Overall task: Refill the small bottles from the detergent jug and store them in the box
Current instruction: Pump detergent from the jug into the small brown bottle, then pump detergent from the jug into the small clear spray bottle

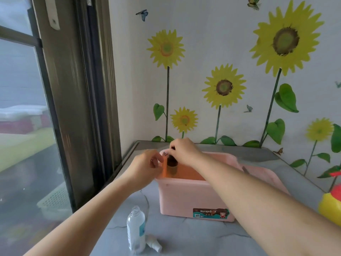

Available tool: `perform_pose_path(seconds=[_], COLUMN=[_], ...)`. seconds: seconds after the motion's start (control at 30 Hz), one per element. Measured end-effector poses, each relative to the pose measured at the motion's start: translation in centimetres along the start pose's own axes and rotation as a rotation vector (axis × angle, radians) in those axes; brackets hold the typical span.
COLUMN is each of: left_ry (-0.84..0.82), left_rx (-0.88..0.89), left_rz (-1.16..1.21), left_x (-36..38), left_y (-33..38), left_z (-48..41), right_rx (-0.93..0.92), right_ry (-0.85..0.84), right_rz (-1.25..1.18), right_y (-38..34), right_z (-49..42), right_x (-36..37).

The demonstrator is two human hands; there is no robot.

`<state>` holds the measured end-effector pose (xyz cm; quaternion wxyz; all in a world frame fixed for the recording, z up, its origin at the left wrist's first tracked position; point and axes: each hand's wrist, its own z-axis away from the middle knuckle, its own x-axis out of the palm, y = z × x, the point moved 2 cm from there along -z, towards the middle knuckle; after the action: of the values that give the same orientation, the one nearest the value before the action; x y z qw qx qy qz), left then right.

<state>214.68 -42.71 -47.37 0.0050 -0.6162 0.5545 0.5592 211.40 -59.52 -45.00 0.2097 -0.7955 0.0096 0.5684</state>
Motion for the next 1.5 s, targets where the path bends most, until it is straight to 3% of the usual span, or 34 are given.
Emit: perform_pose_path(seconds=[0.23, 0.47, 0.83, 0.97, 1.17, 1.27, 1.5], left_ry=[0.006, 0.073, 0.271, 0.287, 0.2, 0.182, 0.202], left_rx=[0.013, 0.055, 0.112, 0.045, -0.115, -0.175, -0.244], left_rz=[-0.025, -0.065, 0.118, 0.172, 0.29, 0.35, 0.322], left_x=[0.2, -1.6, -3.3, -2.1, -0.2, 0.9, 2.2], left_y=[-0.4, 1.2, 4.8, 2.0, -2.6, -3.5, -3.1], left_z=[-0.2, 1.4, 9.7, 13.5, 17.1, 17.5, 17.5], right_rx=[0.083, 0.046, 0.001, 0.004, 0.211, 0.313, 0.312], right_ry=[-0.035, 0.171, 0.246, 0.175, 0.028, 0.118, 0.135], right_rz=[-0.104, -0.084, -0.261, -0.356, -0.452, -0.599, -0.68], right_y=[-0.2, -1.3, -3.6, -2.0, 2.4, 3.4, 3.3], right_z=[0.5, 4.9, 17.1, 21.7, 25.7, 26.5, 27.1], right_x=[1.1, -3.7, -4.0, 0.1, 7.2, 8.1, 8.5])
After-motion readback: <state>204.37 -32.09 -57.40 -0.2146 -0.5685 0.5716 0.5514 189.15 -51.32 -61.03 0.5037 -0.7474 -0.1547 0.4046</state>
